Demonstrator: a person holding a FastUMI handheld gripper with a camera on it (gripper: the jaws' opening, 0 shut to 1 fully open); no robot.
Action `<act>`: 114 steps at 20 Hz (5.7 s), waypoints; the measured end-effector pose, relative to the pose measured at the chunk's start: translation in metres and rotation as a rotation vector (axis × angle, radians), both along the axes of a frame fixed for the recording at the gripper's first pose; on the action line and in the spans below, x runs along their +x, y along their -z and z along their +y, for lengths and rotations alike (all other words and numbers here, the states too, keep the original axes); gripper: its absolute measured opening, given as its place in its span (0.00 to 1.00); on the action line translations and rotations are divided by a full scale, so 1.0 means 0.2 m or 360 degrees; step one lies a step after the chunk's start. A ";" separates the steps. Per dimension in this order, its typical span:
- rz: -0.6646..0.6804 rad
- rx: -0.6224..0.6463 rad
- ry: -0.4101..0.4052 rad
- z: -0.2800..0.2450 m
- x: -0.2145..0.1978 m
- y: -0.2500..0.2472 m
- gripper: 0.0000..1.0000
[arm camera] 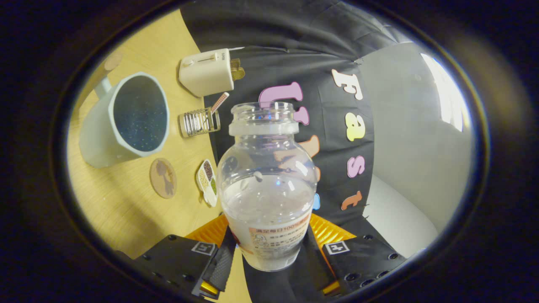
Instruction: Take the bottle from table, then pour the juice into the cup, finally place the bottle on the coaster
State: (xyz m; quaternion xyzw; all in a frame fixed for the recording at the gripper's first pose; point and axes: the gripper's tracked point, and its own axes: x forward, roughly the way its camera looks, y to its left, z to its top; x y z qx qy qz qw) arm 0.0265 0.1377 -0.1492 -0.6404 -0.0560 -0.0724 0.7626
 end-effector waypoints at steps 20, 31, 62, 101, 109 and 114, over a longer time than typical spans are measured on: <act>-0.0019 -0.0420 -0.0048 0.08 -0.08 -0.02 0.79; 0.0000 -0.0462 -0.0043 0.07 -0.07 -0.01 0.79; 0.0019 -0.0529 -0.0075 0.09 -0.04 -0.03 0.78; -0.0078 -0.0841 -0.0126 0.15 -0.01 -0.10 0.78; -0.0105 -0.0894 -0.0131 0.18 0.00 -0.15 0.78; -0.0102 -0.0933 -0.0127 0.16 -0.01 -0.16 0.78</act>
